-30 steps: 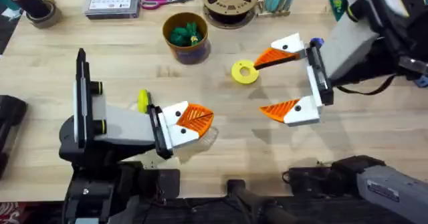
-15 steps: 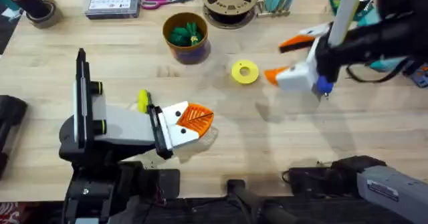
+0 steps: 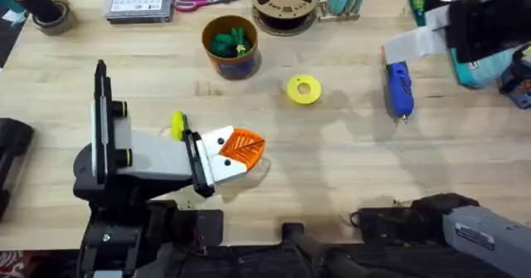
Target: Pick up the gripper from the table and insert it into the empty holder that is missing its gripper. Then pick up a screw, insert it into the mounting hole, and use the screwdriver to tighten it. Finally, clean up the table by picking up the vegetable and placing it into the bucket.
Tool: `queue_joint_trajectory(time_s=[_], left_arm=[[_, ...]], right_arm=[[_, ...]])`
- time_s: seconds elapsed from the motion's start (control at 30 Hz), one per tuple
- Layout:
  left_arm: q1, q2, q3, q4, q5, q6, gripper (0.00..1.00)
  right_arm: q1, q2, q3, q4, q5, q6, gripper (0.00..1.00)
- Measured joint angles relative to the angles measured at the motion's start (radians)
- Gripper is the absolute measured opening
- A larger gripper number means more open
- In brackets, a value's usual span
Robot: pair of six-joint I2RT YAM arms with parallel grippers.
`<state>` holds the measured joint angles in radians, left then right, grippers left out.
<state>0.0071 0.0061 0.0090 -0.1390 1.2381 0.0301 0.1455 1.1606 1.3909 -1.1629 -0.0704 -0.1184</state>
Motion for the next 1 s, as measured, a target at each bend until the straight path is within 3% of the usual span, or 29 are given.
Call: queue_joint_trajectory(time_s=[0.57,1.0], left_arm=[[0.000,0.000,0.000,0.000,0.000,0.000,0.004],[0.000,0.000,0.000,0.000,0.000,0.000,0.004]], right_arm=[[-0.011,0.003,0.012,-0.044,0.119,0.124,0.995],[-0.216,0.223,0.021,0.041,0.179,0.170,0.995]])
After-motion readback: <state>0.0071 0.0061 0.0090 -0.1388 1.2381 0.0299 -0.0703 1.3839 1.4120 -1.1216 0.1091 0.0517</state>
